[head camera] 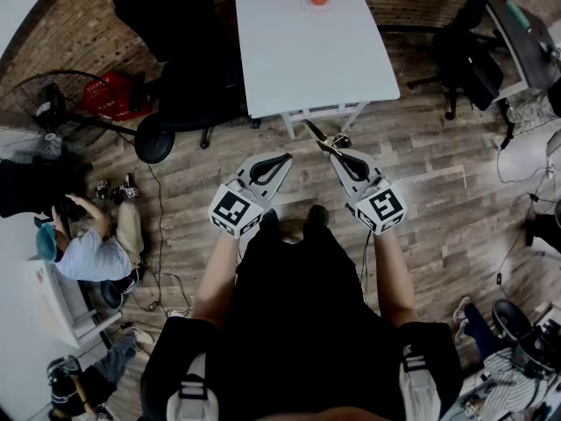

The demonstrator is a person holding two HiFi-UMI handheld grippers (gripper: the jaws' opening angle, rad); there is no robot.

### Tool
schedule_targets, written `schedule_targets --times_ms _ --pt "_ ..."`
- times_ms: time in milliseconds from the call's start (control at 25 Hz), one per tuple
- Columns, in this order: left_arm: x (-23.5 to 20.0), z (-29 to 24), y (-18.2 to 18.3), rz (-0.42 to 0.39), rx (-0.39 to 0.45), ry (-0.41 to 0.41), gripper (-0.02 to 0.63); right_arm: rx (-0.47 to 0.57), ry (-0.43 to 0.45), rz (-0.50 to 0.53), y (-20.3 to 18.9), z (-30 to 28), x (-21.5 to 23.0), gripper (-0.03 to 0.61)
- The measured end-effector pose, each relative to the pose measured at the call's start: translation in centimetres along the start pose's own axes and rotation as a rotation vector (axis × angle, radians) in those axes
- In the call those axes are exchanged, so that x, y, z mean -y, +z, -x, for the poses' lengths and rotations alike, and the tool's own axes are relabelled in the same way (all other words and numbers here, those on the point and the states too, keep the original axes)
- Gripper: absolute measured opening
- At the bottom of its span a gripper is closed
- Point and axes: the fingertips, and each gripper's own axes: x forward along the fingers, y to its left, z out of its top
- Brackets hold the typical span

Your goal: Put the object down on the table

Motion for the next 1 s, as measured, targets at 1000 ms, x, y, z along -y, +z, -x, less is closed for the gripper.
schedule_targets --times_ms 1000 --pt "-2.1 24.7 -5.4 0.051 0.047 -0.080 0.021 0.017 -0.239 -0.012 -0.1 -3.3 -21.2 -0.002"
